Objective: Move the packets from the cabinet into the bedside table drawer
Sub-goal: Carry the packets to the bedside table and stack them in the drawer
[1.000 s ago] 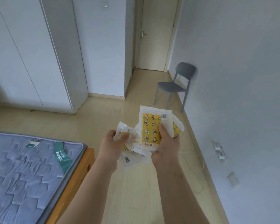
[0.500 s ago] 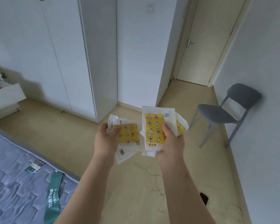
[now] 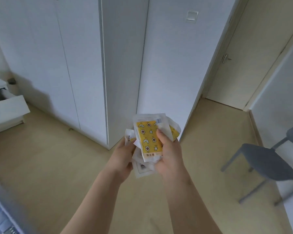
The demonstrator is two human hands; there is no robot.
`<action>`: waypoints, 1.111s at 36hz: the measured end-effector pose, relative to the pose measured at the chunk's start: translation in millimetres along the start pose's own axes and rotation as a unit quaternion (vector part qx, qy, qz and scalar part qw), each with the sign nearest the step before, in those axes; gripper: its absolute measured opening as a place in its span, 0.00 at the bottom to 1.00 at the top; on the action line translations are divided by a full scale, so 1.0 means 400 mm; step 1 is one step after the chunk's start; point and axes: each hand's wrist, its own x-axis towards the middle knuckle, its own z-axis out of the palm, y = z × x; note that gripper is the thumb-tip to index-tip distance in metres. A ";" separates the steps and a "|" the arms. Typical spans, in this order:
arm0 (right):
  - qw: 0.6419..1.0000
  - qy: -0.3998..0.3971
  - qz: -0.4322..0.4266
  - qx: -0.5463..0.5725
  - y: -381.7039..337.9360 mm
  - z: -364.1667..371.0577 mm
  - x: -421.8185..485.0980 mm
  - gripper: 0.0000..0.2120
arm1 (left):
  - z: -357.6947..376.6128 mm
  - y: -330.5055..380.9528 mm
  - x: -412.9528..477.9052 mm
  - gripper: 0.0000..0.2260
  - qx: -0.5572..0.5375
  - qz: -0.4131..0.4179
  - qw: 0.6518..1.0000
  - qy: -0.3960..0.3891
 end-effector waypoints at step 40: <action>0.928 -0.221 0.204 -0.218 0.698 1.427 1.053 0.05 | -1.278 0.750 0.864 0.11 -0.179 0.160 0.829 0.506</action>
